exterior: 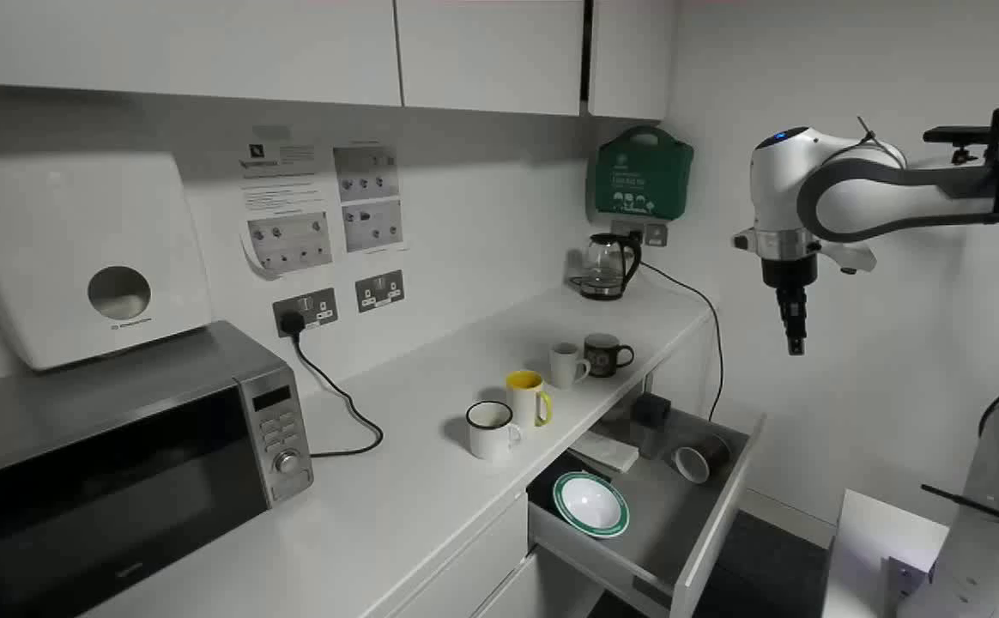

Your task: Move the third mug from the left, closer to the microwave

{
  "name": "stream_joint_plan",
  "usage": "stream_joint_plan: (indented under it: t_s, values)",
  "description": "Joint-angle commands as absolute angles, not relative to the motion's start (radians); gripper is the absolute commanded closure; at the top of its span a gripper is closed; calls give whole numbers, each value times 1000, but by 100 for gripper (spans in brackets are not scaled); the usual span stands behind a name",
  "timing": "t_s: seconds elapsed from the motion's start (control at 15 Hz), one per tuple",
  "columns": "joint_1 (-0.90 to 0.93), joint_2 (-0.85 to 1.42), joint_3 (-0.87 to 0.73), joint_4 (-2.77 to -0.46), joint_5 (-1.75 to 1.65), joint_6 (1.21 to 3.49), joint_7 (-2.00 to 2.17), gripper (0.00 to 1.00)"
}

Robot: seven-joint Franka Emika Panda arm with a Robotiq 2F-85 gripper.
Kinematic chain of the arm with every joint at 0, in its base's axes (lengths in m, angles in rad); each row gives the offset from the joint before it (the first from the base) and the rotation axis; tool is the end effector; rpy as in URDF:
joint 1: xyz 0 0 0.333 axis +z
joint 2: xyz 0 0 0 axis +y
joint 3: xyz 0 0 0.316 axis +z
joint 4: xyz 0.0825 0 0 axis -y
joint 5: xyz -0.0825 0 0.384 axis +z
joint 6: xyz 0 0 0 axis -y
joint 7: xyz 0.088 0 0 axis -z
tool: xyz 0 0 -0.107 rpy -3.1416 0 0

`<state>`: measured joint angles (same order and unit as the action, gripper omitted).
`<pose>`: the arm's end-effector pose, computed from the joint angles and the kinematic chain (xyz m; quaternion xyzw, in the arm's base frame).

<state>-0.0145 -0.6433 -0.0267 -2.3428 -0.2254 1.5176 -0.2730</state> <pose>0.3342 -0.0404 0.5490 0.9829 0.1221 -0.1053 0.0893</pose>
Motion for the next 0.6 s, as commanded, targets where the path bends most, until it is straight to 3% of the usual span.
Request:
stream_joint_plan:
  t_s: [0.0, 0.53]
  values:
    - [7, -643, -42, -2340, -233, 1513, -263, 0]
    - [17, -649, -30, -2351, -211, 1514, -243, 0]
